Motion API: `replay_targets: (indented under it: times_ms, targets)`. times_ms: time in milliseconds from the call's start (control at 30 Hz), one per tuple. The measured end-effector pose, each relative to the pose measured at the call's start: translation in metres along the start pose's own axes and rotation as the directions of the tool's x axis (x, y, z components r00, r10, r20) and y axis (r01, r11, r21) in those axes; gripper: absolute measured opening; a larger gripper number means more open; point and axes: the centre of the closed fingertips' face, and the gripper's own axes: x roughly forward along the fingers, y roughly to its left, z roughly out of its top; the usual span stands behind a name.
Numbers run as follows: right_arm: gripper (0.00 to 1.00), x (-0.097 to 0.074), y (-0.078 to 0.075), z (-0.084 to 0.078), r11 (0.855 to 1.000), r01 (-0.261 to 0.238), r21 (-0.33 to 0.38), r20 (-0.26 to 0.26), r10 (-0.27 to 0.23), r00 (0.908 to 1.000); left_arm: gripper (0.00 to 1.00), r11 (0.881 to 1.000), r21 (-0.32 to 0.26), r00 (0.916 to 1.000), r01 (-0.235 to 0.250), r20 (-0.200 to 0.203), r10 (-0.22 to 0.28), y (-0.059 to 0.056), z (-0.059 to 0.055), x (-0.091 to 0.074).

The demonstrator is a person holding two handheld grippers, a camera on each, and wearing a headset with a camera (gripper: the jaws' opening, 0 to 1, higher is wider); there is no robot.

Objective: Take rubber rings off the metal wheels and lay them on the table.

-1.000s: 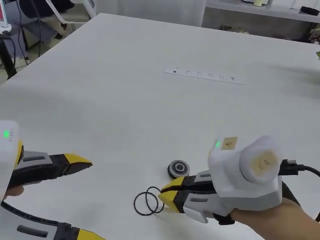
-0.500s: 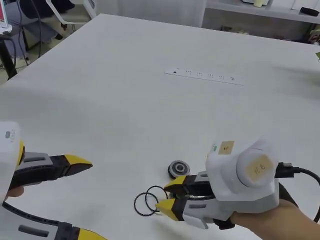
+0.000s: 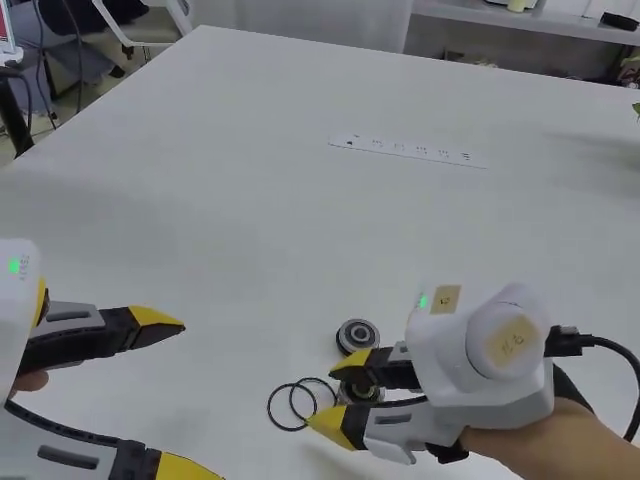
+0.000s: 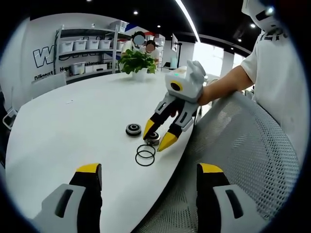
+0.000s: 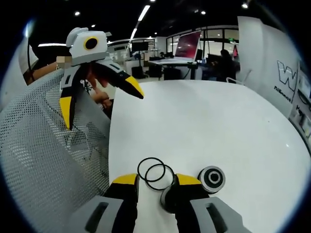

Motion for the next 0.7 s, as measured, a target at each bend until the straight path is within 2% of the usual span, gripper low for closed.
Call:
replay_targets:
  times_ms: [300, 700]
  targets:
    - [0.24, -0.004, -0.005, 0.005, 1.000, 0.015, 0.011, 0.017, -0.015, 0.9997, 0.78, 1.000, 0.005, 1.0000, -0.002, -0.002, 0.002, 0.000, 0.000, 0.000]
    - [0.27, -0.017, -0.016, 0.022, 0.999, 0.050, 0.020, 0.078, -0.051, 0.9957, 0.77, 1.000, 0.009, 1.0000, -0.003, -0.006, 0.003, -0.001, 0.000, 0.000]
